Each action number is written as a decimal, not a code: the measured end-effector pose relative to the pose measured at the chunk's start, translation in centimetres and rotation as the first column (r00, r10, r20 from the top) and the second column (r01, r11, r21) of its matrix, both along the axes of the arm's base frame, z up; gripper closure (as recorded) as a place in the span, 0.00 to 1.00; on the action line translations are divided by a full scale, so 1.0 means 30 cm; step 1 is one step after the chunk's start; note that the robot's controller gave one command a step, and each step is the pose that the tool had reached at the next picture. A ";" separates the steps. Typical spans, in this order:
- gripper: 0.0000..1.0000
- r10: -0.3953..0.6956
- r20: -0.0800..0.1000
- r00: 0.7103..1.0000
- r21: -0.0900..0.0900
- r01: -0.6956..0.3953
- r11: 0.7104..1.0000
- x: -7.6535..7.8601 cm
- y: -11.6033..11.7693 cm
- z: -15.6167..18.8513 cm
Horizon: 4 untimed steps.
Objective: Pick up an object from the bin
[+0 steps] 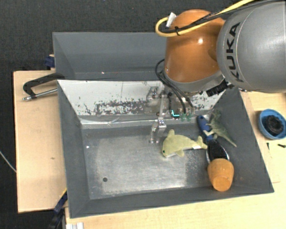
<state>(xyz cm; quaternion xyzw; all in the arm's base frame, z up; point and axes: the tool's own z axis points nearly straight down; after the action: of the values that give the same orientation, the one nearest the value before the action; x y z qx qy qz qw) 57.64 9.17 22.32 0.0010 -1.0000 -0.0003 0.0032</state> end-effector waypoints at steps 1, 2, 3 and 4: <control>0.00 -0.065 -0.001 0.998 -0.003 0.065 0.998 -0.050 -0.183 -0.271; 0.00 0.091 0.008 0.996 -0.002 -0.091 0.996 0.063 -0.428 -0.479; 1.00 0.094 0.012 0.996 0.001 -0.094 0.996 0.068 -0.416 -0.469; 1.00 0.003 0.021 1.000 -0.001 -0.003 1.000 0.044 -0.432 -0.106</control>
Offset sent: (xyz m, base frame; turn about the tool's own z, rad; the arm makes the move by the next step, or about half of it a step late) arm -0.0137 -0.0524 -0.0774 0.0610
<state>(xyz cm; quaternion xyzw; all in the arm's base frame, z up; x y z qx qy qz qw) 58.97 -3.80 19.13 0.0025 -1.0000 -0.0001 -0.0072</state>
